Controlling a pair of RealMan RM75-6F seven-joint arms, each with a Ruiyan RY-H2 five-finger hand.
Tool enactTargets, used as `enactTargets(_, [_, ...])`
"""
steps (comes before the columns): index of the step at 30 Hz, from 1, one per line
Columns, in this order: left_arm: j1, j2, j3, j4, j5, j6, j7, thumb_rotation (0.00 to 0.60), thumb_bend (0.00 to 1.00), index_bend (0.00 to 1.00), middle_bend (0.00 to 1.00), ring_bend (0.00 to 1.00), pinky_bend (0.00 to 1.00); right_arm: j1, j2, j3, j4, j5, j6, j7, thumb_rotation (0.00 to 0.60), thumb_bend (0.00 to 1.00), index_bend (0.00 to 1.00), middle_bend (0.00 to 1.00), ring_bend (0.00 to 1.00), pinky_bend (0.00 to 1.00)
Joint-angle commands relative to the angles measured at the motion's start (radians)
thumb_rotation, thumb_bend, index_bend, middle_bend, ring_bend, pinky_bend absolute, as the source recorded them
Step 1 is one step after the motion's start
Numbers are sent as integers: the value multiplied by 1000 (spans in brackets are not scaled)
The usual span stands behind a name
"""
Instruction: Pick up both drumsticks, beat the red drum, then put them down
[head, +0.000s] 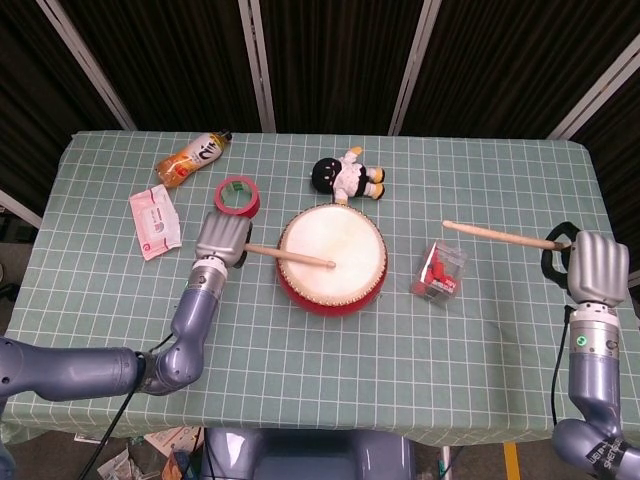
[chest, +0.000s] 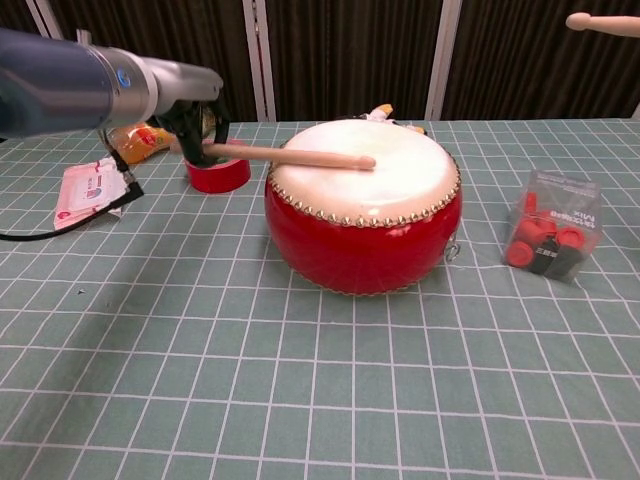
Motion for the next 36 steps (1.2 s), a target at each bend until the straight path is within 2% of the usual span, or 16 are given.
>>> enactTargets(1, [88,93,-29,-158,177,32,-162,600,581,780,1000,1000,1000,-29,29,-23,-28,-43,-2,35,600,499,948,1000,1000,1000])
enactTargets(9, [205,173,75,-323,322,74,-233,600,581,780,1000,1000,1000,-105,108,-143,-38,-184,-101,150,600,498,949,1000,1000,1000])
enactTargets(16, [290,197,176,-391,404,106,-257,600,581,779,1000,1000,1000,-144,85,-250,-8,-301,-119,115,600,497,949,1000,1000,1000])
enactTargets(20, [337,183,237,-393,445,128,-257,600,579,777,1000,1000,1000,-153,47,-297,-10,-338,-124,39,600,497,949,1000,1000,1000])
enactTargets(25, [369,149,288,-362,462,136,-228,600,567,765,1000,1000,1000,-144,-8,-317,1,-315,-134,-85,600,498,948,1000,1000,997])
enactTargets(31, [379,95,300,-285,447,125,-195,600,537,717,1000,1000,1000,-127,-68,-313,5,-266,-136,-199,600,497,924,1000,1000,968])
enactTargets(34, [378,63,302,-239,429,111,-178,600,501,658,989,981,1000,-115,-101,-307,21,-220,-149,-246,600,497,891,1000,1000,942])
enactTargets(36, [377,47,306,-216,421,103,-163,600,464,592,941,930,998,-108,-119,-303,28,-192,-155,-270,600,498,858,1000,1000,923])
